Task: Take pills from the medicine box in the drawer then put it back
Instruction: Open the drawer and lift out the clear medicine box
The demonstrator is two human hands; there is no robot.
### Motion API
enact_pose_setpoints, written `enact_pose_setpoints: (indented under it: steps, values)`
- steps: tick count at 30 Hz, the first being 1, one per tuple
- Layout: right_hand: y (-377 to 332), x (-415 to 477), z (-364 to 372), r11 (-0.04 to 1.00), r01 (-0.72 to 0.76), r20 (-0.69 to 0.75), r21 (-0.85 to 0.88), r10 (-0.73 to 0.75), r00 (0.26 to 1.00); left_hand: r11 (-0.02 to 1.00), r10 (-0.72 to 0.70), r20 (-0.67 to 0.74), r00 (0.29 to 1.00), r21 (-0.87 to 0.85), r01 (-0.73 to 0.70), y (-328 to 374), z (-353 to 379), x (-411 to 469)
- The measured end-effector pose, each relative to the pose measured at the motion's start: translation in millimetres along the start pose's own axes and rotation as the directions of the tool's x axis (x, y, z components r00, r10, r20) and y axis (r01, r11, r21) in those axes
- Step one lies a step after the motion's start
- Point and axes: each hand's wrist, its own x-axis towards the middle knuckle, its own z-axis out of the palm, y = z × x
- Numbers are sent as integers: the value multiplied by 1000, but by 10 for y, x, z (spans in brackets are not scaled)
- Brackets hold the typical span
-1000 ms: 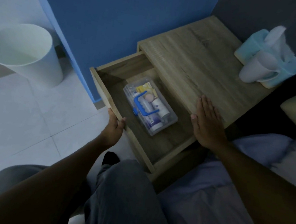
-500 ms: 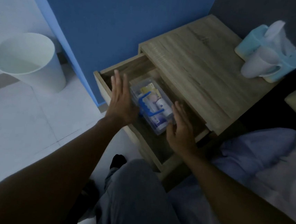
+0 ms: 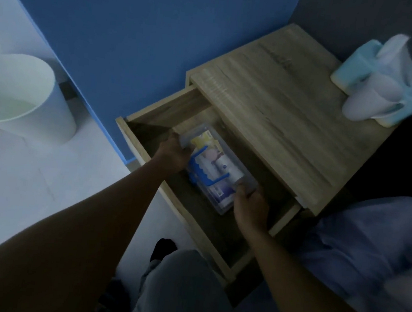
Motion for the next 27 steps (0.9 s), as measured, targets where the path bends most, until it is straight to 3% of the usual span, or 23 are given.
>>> enact_pose_setpoints:
  steps: [3, 9, 14, 18, 27]
  values:
    - [-75, -37, -42, 996, -50, 4, 76, 50, 999, 999, -32, -32, 999, -24, 31, 23, -25, -72]
    - [-292, -373, -173, 972, -13, 23, 235, 7, 1000, 999, -32, -56, 998, -8, 31, 207, -370, -283]
    - [-783, -498, -327, 905, 120, 68, 407, -161, 985, 993, 109, -323, 940, 69, -91, 627, -811, -480]
    - [-1321, -301, -535, 859, 168, 52, 484, -220, 974, 987, 160, -408, 899, 83, -138, 1022, -1099, -447]
    - [-1942, 530, -897, 894, 129, -1, 429, -143, 990, 974, 222, -291, 931, 111, -197, 1657, -977, 299]
